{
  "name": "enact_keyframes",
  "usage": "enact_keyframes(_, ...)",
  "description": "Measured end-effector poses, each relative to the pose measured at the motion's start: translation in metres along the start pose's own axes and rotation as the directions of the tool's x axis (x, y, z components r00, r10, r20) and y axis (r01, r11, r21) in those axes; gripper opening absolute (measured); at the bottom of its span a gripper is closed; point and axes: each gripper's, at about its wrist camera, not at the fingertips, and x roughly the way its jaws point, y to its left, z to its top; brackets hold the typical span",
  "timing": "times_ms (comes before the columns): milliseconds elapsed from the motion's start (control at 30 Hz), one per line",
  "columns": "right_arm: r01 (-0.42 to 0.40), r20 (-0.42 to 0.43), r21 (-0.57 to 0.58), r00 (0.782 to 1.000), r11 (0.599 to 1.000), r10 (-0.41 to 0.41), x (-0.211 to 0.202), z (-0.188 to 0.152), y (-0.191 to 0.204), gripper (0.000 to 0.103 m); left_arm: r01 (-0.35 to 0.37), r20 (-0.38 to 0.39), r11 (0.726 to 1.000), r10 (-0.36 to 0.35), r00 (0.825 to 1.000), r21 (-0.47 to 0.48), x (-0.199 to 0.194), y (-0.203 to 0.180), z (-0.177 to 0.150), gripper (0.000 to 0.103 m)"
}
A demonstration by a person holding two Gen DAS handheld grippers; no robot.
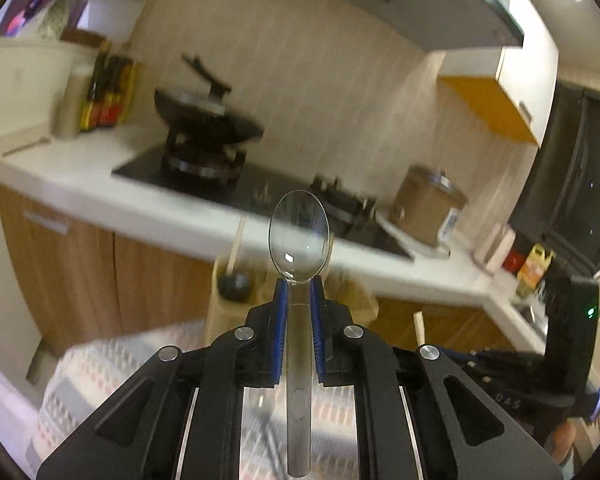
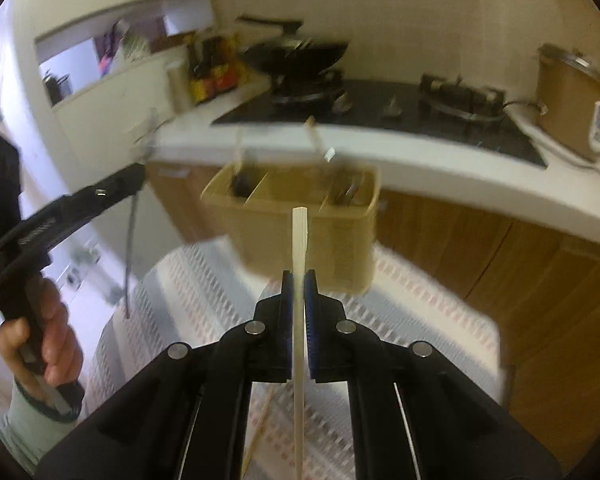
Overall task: Organize utensils
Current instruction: 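Lift the clear spoon with the left tool while the right tool carries the chopstick to the basket, then open the left tool over the basket while the right tool releases the chopstick into it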
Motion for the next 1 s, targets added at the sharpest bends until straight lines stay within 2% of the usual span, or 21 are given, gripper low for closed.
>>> enact_keyframes(267, 0.031, 0.13, 0.031, 0.991, 0.999, -0.035, 0.004, 0.051, -0.006, 0.004, 0.015, 0.156, 1.0, -0.018, 0.988, 0.02, 0.028, -0.013, 0.031, 0.01)
enact_keyframes(433, 0.059, 0.235, 0.062, 0.969, 0.996, -0.072, 0.01, 0.083, -0.013, 0.004, -0.003, 0.238, 0.999, -0.006, 0.971, 0.039, 0.048, -0.003, 0.04, 0.01)
enact_keyframes(500, 0.08, 0.265, 0.074, 0.959, 0.994, -0.097, 0.013, 0.093, -0.017, 0.004, -0.017, 0.249, 0.999, 0.006, 0.968, 0.042, 0.057, 0.004, 0.042, 0.01)
enact_keyframes(633, 0.052, 0.304, 0.13, 0.948, 0.99, -0.089, 0.025, 0.113, -0.035, 0.004, -0.035, 0.253, 0.999, 0.029, 0.967, 0.019, 0.077, 0.019, 0.045, 0.01)
enact_keyframes(767, 0.036, 0.362, 0.162, 0.928, 0.986, -0.094, 0.031, 0.119, -0.044, 0.004, -0.045, 0.244, 0.999, 0.046, 0.969, -0.008, 0.093, 0.033, 0.04, 0.01)
enact_keyframes(900, 0.045, 0.437, 0.158, 0.893, 0.986, -0.111, 0.031, 0.119, -0.043, 0.004, -0.058, 0.239, 0.998, 0.058, 0.969, -0.007, 0.102, 0.04, 0.032, 0.01)
enact_keyframes(1000, 0.111, 0.487, 0.114, 0.86, 0.987, -0.153, 0.032, 0.115, -0.033, 0.004, -0.068, 0.241, 0.998, 0.066, 0.968, 0.001, 0.107, 0.041, 0.026, 0.01)
